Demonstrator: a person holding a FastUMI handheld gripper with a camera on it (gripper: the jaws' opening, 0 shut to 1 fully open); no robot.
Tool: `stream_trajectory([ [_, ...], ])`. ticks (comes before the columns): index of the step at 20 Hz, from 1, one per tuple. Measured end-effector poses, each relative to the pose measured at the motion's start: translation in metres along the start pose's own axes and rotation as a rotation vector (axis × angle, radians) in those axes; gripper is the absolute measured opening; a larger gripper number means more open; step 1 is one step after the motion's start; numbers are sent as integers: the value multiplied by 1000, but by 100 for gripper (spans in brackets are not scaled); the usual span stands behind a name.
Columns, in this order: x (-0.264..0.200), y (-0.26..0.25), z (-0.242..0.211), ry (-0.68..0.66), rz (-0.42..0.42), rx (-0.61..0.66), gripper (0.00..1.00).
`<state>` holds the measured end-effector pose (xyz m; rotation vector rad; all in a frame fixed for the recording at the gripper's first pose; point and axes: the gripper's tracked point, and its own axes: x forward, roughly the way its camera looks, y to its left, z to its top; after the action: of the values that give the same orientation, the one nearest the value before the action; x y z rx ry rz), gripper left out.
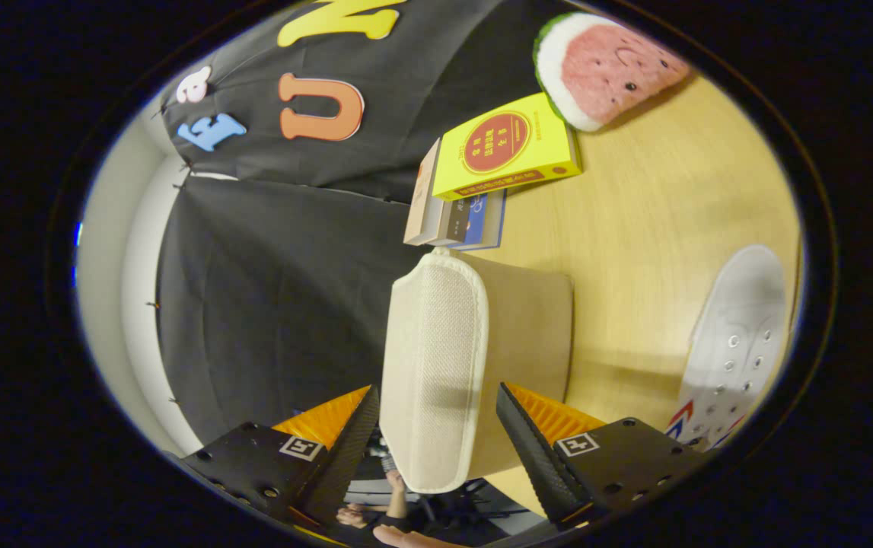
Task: Open the storage box then place both shoes into the box .Put the left shoe in first, then the right shoe, with the right side of both shoes facing outward in a uniform manner.
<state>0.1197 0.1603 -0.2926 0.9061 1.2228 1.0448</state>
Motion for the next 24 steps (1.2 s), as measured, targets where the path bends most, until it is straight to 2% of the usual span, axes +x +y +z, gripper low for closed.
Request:
stream_trajectory([
  [2, 10, -7, 6, 16, 52, 26, 95],
  [5, 23, -28, 8, 61, 45, 34, 95],
  [8, 25, -19, 3, 99, 126, 71, 93],
  [9, 26, -18, 0, 101, 130, 66, 93],
  [11, 26, -17, -2, 109, 134, 73, 61],
  [16, 16, -18, 1, 116, 78, 63, 21],
  [17, 10, -12, 0, 118, 81, 70, 20],
  [18, 7, -8, 1, 113, 80, 56, 9],
  [19, 3, -8, 4, 98, 58, 52, 8],
  [20, 4, 1, 2, 101, 53, 47, 0],
  [22, -4, 14, -1, 108, 28, 17, 0],
  [24, -7, 40, -3, 109, 40, 1, 0],
])
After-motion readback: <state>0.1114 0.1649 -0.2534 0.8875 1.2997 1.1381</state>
